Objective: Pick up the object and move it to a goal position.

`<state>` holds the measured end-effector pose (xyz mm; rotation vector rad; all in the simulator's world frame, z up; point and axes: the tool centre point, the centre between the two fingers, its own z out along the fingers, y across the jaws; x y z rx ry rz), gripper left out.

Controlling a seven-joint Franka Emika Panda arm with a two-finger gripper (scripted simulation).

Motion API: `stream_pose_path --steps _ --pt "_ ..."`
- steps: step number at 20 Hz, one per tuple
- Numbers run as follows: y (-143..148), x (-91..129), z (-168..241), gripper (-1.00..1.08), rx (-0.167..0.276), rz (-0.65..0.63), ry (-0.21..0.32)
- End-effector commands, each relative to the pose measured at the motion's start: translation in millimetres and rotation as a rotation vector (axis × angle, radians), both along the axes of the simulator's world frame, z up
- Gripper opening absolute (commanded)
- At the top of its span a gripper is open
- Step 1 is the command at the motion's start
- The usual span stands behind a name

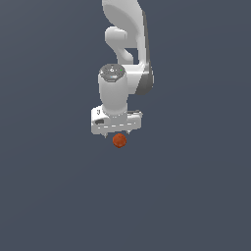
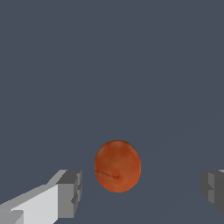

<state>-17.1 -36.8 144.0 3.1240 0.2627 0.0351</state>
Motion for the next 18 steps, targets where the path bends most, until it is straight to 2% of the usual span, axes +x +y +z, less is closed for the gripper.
stream_pose_path --steps 1,9,18 --pt "1 -9 -14 1.0 0.0 0.052 0.007" --pt "4 -30 -42 1.0 0.002 0.158 0.021" --pt "4 -33 -49 1.0 0.002 0.171 0.024"
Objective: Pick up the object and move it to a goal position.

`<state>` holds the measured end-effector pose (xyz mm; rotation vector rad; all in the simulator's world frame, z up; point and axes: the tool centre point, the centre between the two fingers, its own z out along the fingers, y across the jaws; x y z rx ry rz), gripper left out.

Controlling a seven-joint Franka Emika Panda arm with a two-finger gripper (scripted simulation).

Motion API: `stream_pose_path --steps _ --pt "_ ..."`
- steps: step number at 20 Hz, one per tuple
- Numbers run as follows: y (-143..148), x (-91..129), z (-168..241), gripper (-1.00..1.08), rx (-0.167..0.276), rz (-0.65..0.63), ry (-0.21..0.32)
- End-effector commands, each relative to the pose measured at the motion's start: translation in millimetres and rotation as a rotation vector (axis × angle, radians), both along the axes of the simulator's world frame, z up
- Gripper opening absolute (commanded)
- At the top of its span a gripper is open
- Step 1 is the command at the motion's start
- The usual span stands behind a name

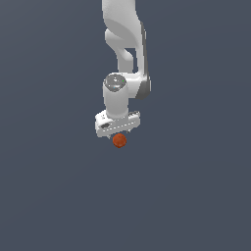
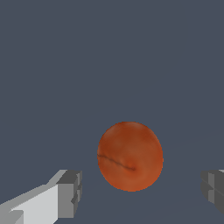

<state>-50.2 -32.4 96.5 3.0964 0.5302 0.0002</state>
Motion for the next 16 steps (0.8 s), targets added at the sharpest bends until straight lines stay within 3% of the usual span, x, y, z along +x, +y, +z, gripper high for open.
stream_pose_path --steps 1,15,16 --pt "0 0 -4 1.0 0.0 0.001 0.0" --pt "0 -1 -50 1.0 0.0 0.005 0.0" --pt "0 -1 -50 -1.0 0.0 0.005 0.0"
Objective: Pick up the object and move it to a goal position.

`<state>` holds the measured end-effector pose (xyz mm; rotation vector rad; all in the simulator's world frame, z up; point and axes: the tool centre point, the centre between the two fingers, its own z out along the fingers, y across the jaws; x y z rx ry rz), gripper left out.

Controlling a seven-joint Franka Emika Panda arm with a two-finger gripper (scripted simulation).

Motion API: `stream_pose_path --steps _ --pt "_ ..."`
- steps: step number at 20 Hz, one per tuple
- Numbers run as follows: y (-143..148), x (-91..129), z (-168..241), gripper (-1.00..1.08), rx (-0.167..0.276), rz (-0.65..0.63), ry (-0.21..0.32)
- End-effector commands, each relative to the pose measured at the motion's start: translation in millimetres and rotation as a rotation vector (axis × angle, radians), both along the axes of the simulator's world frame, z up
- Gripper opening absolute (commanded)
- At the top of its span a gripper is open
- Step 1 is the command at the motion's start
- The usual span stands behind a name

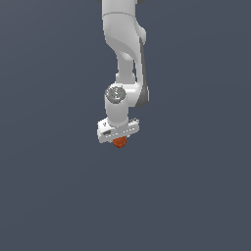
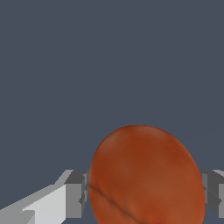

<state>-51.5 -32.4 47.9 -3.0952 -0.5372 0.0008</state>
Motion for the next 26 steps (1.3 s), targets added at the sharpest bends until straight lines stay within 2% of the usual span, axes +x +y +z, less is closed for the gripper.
stream_pose_path --steps 1,15,20,26 --pt "0 0 -1 -1.0 0.0 0.0 -0.001" --pt "0 5 4 -1.0 0.0 -0.001 -0.001" --pt "2 20 16 -1.0 0.0 -0.001 -0.001" --pt "6 49 39 -1.0 0.0 -0.001 -0.001"
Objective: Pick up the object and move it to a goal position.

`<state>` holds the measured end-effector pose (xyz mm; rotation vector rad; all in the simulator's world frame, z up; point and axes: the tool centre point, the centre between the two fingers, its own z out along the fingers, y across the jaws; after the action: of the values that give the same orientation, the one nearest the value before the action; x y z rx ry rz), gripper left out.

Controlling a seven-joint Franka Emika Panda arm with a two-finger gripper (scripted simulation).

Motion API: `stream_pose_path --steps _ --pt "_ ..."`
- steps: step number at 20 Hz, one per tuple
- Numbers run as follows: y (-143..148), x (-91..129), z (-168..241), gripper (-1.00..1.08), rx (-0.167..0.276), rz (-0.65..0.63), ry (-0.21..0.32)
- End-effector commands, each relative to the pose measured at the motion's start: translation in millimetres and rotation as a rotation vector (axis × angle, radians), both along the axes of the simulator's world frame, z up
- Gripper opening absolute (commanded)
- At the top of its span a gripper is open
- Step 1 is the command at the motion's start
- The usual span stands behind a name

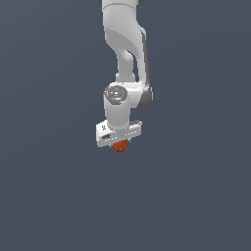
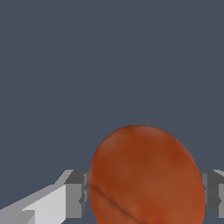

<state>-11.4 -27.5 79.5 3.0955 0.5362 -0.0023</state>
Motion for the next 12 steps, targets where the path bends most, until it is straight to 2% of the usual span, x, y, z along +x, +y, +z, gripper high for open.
stream_pose_path --steps 1,7,12 --pt "2 14 12 -1.0 0.0 0.001 -0.002" --pt "6 49 39 -1.0 0.0 0.001 -0.002" --pt "9 70 54 -1.0 0.0 0.001 -0.002"
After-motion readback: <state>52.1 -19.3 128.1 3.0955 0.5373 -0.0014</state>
